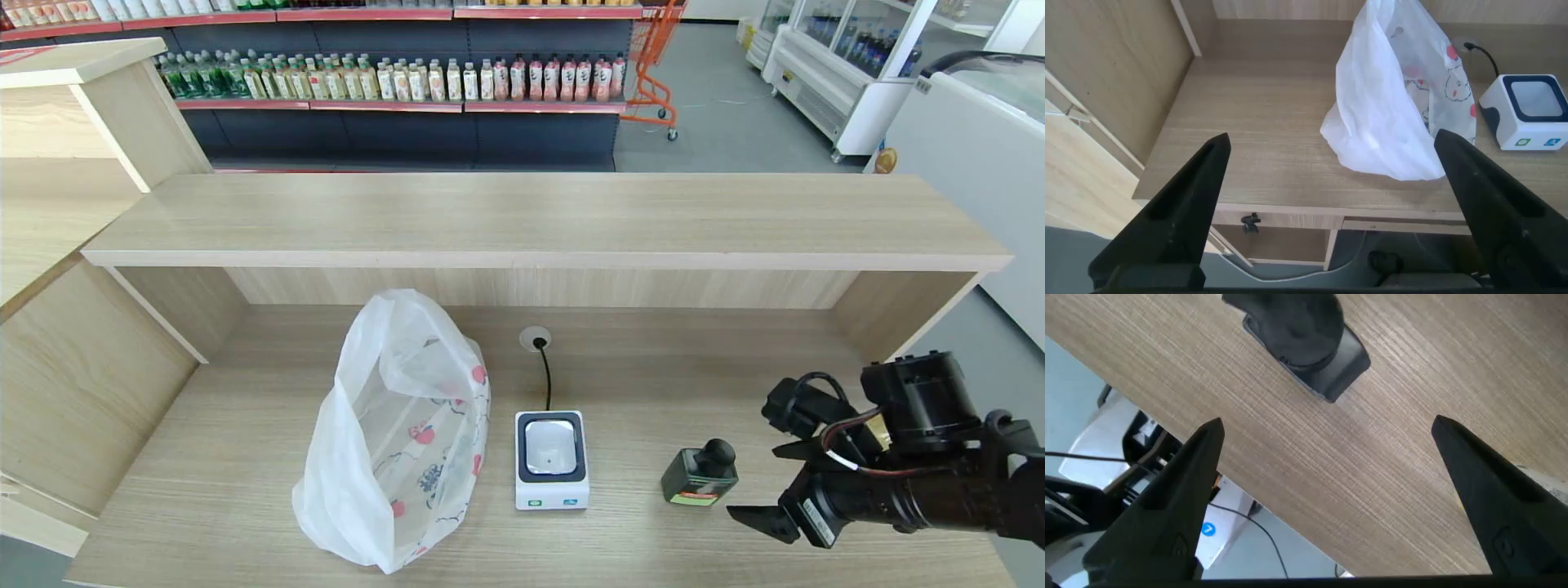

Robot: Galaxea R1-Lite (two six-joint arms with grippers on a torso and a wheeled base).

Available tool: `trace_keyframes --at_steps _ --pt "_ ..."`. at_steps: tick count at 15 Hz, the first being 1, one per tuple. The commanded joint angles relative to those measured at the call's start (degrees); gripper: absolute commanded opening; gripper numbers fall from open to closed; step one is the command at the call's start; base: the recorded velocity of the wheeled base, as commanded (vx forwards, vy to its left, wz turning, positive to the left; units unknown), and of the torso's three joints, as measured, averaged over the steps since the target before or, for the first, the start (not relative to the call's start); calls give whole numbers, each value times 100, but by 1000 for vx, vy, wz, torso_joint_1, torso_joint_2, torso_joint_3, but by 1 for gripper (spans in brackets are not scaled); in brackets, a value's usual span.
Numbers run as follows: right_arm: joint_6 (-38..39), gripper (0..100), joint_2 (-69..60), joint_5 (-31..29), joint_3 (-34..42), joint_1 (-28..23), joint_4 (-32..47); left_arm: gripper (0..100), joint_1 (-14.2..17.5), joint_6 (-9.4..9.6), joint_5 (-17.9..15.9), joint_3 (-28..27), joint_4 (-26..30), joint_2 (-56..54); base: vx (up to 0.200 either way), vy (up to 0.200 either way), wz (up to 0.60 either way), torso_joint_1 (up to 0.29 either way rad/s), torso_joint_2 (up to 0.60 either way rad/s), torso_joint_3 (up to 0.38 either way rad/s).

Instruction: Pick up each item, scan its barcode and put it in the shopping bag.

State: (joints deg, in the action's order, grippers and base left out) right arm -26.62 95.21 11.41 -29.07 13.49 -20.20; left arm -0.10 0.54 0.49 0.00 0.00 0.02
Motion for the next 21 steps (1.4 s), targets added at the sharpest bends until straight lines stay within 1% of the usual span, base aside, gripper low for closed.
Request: trace_keyframes --at_steps 1,4,6,10,17,18,21 --pt "-256 100 455 107 -11 -22 -89 100 1 -1 4 0 0 -2 0 0 0 0 0 0" --pt "-765 100 833 520 -81 -58 -371 100 1 -1 4 0 0 -2 0 0 0 0 0 0" --pt "-932 100 1026 634 -160 -49 -582 100 1 -1 4 0 0 -2 0 0 0 0 0 0" --pt "-1319 100 1334 766 -441 -14 -626 100 1 -1 4 0 0 -2 0 0 0 0 0 0" --pt "-1337 100 1729 828 -819 259 -705 100 1 -1 4 0 0 -2 0 0 0 0 0 0" --pt "-1310 0 1808 819 -837 285 -845 100 1 -1 4 0 0 -2 0 0 0 0 0 0" --pt "-1301 0 1843 819 -837 303 -872 100 1 -1 4 0 0 -2 0 0 0 0 0 0"
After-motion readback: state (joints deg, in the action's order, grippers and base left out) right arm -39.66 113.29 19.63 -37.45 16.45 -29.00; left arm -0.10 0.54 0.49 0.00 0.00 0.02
